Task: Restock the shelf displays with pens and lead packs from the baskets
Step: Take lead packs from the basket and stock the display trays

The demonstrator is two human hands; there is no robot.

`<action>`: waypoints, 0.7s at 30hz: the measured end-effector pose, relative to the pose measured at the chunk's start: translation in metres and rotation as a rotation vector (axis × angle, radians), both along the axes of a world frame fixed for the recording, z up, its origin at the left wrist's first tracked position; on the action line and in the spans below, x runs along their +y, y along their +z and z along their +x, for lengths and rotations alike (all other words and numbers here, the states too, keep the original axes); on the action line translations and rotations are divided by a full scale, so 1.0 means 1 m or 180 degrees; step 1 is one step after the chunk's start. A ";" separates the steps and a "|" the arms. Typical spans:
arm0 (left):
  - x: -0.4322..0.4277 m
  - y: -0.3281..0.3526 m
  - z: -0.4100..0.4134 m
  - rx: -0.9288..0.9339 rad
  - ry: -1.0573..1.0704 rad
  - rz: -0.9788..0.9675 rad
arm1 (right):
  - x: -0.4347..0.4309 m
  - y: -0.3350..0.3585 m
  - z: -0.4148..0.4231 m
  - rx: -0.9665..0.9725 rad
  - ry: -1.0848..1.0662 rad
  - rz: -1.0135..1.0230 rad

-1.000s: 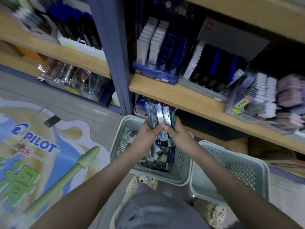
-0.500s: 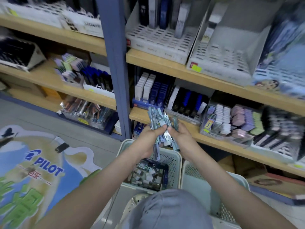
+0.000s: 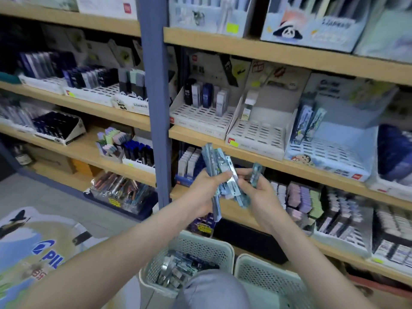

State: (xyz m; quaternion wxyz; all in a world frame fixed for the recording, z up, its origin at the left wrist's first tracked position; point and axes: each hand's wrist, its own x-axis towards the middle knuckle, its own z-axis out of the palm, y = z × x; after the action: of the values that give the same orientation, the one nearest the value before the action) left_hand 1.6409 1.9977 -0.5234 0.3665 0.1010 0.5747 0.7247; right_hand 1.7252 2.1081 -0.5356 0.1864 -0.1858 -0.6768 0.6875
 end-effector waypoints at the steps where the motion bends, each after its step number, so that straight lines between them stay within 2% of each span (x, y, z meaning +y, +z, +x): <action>1: 0.003 0.009 0.003 0.0057 -0.0067 0.0045 | 0.002 0.007 0.002 0.0080 -0.0080 0.0006; 4: 0.017 0.029 0.011 0.0358 -0.0079 0.0025 | 0.007 0.025 0.009 0.0307 -0.0275 0.0118; 8: 0.036 0.049 0.022 0.0603 -0.0109 0.0018 | 0.021 0.049 0.029 0.0361 -0.0213 0.0317; 11: 0.053 0.063 0.034 0.0512 -0.0061 0.0045 | 0.036 0.067 0.046 0.0364 -0.0158 0.0513; 15: 0.076 0.079 0.043 0.0315 0.0095 0.0020 | 0.063 0.082 0.060 0.0541 -0.0411 0.0495; 17: 0.085 0.083 0.043 0.0205 0.0124 0.0073 | 0.077 0.087 0.063 0.0632 -0.0510 0.0221; 21: 0.099 0.085 0.036 0.0061 0.0107 0.0157 | 0.102 0.096 0.067 0.0914 -0.0490 -0.0791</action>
State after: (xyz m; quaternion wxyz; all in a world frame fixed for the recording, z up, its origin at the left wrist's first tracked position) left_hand 1.6765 2.0965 -0.4385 0.3462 0.1073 0.5617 0.7437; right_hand 1.7920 2.2103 -0.4397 0.3086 -0.1586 -0.5371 0.7688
